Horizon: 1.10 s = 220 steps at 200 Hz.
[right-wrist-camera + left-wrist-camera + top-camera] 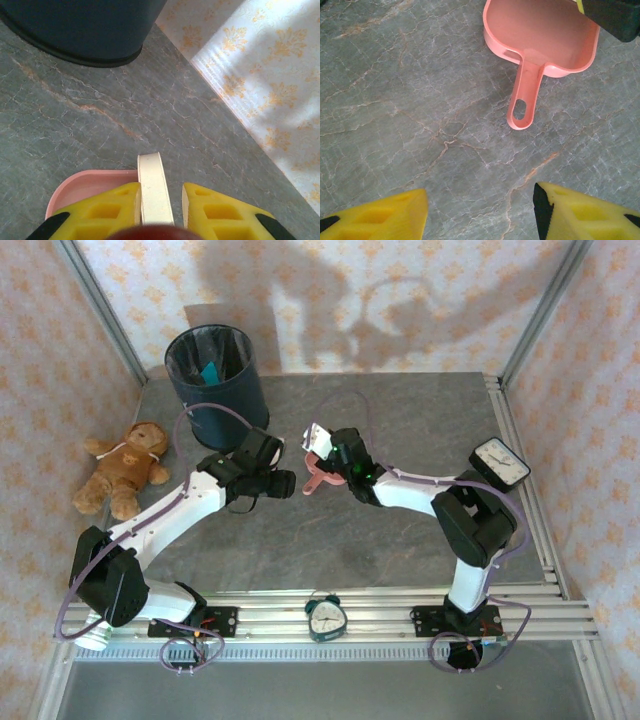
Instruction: Sweep away the paper scraps from the table
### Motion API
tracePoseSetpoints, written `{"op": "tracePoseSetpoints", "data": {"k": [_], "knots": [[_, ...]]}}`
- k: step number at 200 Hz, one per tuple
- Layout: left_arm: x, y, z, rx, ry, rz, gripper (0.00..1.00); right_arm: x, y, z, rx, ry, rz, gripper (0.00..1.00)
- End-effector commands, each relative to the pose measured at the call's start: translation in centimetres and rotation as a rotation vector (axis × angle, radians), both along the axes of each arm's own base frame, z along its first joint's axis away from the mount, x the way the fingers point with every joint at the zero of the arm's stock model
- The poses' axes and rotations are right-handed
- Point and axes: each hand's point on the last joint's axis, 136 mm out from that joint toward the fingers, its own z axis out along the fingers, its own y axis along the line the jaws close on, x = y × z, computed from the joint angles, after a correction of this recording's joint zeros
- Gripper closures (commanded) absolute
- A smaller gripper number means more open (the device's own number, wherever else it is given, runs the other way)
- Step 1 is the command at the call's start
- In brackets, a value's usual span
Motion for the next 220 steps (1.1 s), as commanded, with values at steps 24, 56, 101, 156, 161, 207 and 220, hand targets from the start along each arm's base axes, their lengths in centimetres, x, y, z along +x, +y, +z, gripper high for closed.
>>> {"op": "tracePoseSetpoints", "data": {"k": [24,56,101,156,161,207,220], "knots": [[-0.1,0.6,-0.3,0.001,0.011,0.029,0.42,-1.4,-0.1,-0.2,0.017,0.028,0.008,0.68],[-0.2,0.7,-0.5,0.003,0.017,0.029,0.42,-2.3,0.0,-0.6,0.028,0.059,0.027,0.61],[-0.3,0.7,-0.9,0.008,0.027,0.028,0.42,-3.5,0.5,-1.0,0.047,0.101,0.068,0.54],[-0.4,0.7,-1.2,0.005,0.033,0.027,0.42,-4.9,1.0,-2.5,0.028,0.155,0.108,0.51],[-0.5,0.7,-1.2,0.004,0.034,0.026,0.42,-5.0,1.0,-2.6,0.029,0.159,0.109,0.51],[-0.6,0.4,-1.6,-0.015,0.036,0.026,0.42,-6.2,1.0,-3.8,0.029,0.212,0.127,0.5],[-0.6,0.3,-1.7,-0.022,0.036,0.025,0.42,-6.5,0.9,-4.2,0.017,0.222,0.131,0.5]]}}
